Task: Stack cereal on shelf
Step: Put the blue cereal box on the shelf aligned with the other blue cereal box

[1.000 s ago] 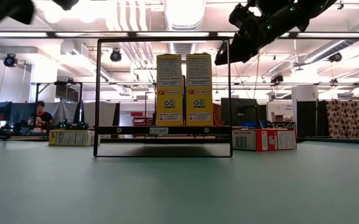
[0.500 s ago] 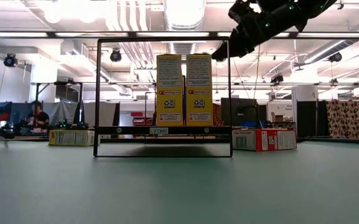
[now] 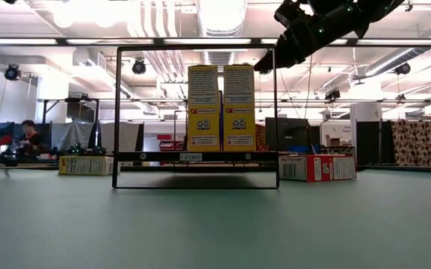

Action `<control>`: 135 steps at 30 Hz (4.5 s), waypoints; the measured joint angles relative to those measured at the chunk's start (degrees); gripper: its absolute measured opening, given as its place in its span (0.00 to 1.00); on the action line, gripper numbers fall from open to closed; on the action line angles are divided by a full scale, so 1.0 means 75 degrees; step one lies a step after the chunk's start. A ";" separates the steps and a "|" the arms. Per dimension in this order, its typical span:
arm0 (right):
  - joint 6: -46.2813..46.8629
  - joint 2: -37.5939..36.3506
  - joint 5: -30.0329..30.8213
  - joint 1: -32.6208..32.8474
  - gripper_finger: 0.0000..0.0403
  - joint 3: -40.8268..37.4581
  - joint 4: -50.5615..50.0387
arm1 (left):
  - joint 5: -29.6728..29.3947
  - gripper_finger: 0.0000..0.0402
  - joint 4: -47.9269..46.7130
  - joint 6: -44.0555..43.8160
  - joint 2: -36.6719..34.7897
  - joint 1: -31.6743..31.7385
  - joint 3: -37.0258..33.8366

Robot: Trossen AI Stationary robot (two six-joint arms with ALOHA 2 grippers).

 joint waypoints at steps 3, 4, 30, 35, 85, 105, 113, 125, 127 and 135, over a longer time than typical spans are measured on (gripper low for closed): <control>-0.0008 0.0000 0.0000 0.0000 0.09 0.0000 0.0005 | 0.0001 0.67 -0.0093 0.0011 0.0013 -0.0086 -0.0042; -0.0008 0.0000 0.0000 0.0000 0.09 0.0000 0.0002 | -0.0026 0.67 -0.0165 0.0011 0.0019 -0.0105 -0.0056; 0.0058 0.0000 0.0002 -0.0001 0.09 0.0006 0.0002 | -0.0191 0.47 0.0656 0.0021 0.0054 -0.0208 -0.0746; 0.0116 0.0000 0.0003 0.0000 0.09 0.0006 0.0001 | -0.0188 0.41 0.0710 0.0124 0.0054 -0.0208 -0.0748; 0.1726 -0.0023 0.0009 0.0051 0.09 -0.0023 -0.1554 | -0.2589 0.29 -0.2015 0.5060 -0.0045 0.2800 0.2917; 0.1599 -0.0026 0.0006 0.0137 0.09 -0.0038 -0.1531 | -0.4696 0.29 -0.1806 1.2551 0.0067 0.5227 0.2899; 0.1415 -0.0032 0.0008 0.0134 0.09 -0.0041 -0.1481 | -0.4413 0.29 -0.0943 1.4298 0.0574 0.5720 0.2899; 0.1446 -0.0032 0.0007 0.0134 0.09 -0.0041 -0.1481 | -0.3382 0.29 -0.0575 1.5421 0.1830 0.5909 0.2899; 0.1446 -0.0032 0.0007 0.0134 0.09 -0.0041 -0.1484 | -0.3380 0.29 -0.0516 1.5677 0.1909 0.5930 0.2899; 0.1449 -0.0032 0.0006 0.0134 0.09 -0.0041 -0.1484 | -0.2781 0.29 0.0188 1.6335 0.1893 0.6037 0.2899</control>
